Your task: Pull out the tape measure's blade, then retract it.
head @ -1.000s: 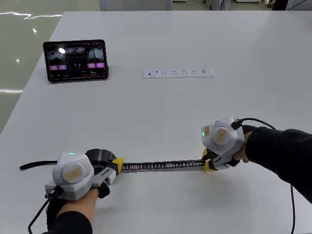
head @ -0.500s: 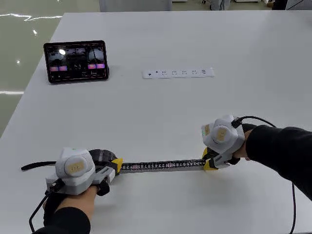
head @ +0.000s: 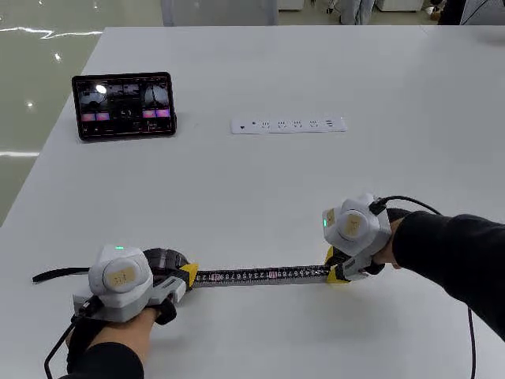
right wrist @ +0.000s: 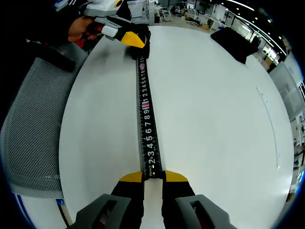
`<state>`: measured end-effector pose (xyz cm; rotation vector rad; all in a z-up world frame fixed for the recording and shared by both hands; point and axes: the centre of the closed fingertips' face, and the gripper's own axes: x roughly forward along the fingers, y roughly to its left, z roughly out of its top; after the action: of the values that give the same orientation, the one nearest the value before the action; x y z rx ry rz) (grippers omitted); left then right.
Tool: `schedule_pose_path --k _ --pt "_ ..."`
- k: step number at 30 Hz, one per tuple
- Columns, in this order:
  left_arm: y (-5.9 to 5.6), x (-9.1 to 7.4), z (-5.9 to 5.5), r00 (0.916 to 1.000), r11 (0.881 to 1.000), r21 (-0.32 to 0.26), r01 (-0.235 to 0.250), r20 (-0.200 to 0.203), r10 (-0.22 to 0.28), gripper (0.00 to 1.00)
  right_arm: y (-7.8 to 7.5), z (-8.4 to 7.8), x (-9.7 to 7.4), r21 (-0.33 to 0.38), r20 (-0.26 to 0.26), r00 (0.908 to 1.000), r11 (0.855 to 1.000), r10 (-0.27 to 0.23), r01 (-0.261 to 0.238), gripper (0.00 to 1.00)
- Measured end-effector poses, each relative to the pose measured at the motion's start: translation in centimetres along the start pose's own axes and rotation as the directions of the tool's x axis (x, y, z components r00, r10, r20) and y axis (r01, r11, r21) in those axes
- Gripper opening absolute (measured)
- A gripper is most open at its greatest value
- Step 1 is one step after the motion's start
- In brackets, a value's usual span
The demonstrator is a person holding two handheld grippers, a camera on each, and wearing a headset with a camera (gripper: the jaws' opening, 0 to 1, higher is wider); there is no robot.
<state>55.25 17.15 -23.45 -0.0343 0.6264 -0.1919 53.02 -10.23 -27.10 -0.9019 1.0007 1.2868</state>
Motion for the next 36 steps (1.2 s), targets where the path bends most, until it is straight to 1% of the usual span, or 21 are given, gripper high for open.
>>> schedule_pose_path --k 4,7,22,36 --pt "0.0 0.0 0.0 1.0000 1.000 -0.001 0.001 -0.002 -0.001 0.59 0.0 0.1 0.1 0.001 -0.008 1.0000 1.000 0.000 0.000 0.10" --pt "0.0 0.0 0.0 1.0000 1.000 -0.003 0.003 -0.003 -0.003 0.59 0.0 0.2 0.1 0.007 -0.003 1.0000 1.000 0.002 -0.002 0.10" --pt "0.0 0.0 -0.1 1.0000 1.000 -0.004 0.006 -0.007 -0.006 0.60 0.1 0.8 0.3 -0.022 -0.005 1.0000 1.000 0.007 -0.007 0.10" --pt "0.1 0.1 -0.1 0.9998 1.000 -0.006 0.009 -0.015 -0.009 0.60 0.1 1.4 0.6 -0.014 -0.001 1.0000 1.000 0.005 -0.005 0.10"
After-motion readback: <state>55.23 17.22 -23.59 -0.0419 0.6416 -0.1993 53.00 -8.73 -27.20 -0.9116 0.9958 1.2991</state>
